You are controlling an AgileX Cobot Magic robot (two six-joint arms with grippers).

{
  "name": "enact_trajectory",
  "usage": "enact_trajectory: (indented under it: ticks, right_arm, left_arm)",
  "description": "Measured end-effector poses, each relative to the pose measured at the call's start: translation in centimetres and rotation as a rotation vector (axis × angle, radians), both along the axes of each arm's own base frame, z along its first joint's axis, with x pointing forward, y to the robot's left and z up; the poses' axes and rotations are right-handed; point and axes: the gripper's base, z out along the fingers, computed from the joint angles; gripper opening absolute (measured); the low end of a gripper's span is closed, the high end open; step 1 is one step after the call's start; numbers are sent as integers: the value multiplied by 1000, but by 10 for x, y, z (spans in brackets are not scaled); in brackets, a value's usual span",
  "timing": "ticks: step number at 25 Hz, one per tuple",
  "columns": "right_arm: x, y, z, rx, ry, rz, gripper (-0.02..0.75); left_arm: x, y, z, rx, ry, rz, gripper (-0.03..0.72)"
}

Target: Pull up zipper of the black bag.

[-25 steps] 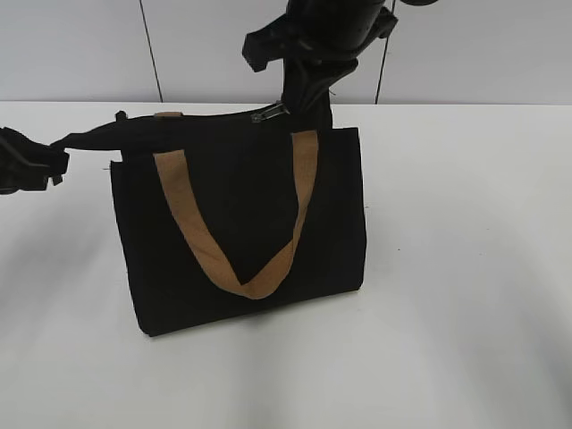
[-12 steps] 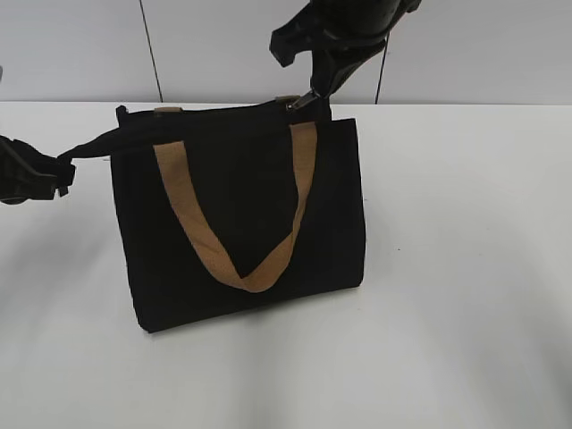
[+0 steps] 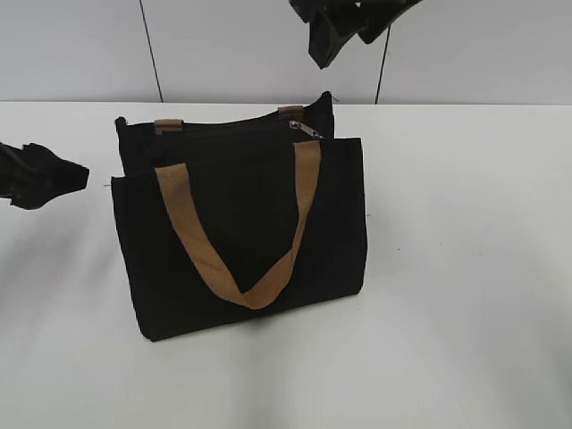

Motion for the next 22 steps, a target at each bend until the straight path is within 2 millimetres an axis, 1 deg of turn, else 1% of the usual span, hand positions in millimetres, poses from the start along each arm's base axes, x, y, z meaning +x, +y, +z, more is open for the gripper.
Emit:
enact_trajectory:
  ticks: [1, 3, 5, 8, 10, 13, 14, 15, 19, 22]
  right_arm:
    - [-2, -1, 3, 4, -7, 3, 456]
    - [-6, -4, 12, 14, -26, 8, 500]
    - [-11, -7, 22, 24, -47, 14, 517]
    - [-24, -15, 37, 35, -77, 26, 525]
    - [-35, -22, 40, 32, -76, 29, 525]
    - [-53, -34, 34, 6, -42, 31, 525]
    - [-60, -38, 28, -6, -21, 32, 525]
    - [-68, -43, 27, -12, -12, 32, 525]
    - [-105, -67, 17, -16, 3, 30, 526]
    - [-130, -82, 11, -3, -6, 19, 526]
  left_arm:
    - [-1, -1, 1, -12, 2, 0, 585]
    - [-2, -1, 6, -35, -2, 15, 563]
    - [-6, -1, 15, -73, -18, 47, 554]
    - [-15, 1, 36, -109, -83, 87, 547]
    - [-21, 3, 49, -116, -132, 104, 526]
    - [-30, 4, 65, -113, -206, 123, 461]
    - [-32, 3, 69, -108, -229, 129, 449]
    - [-34, 1, 73, -104, -246, 125, 440]
    - [-40, -20, 78, -84, -287, 107, 429]
    - [-43, -34, 79, -44, -327, 132, 428]
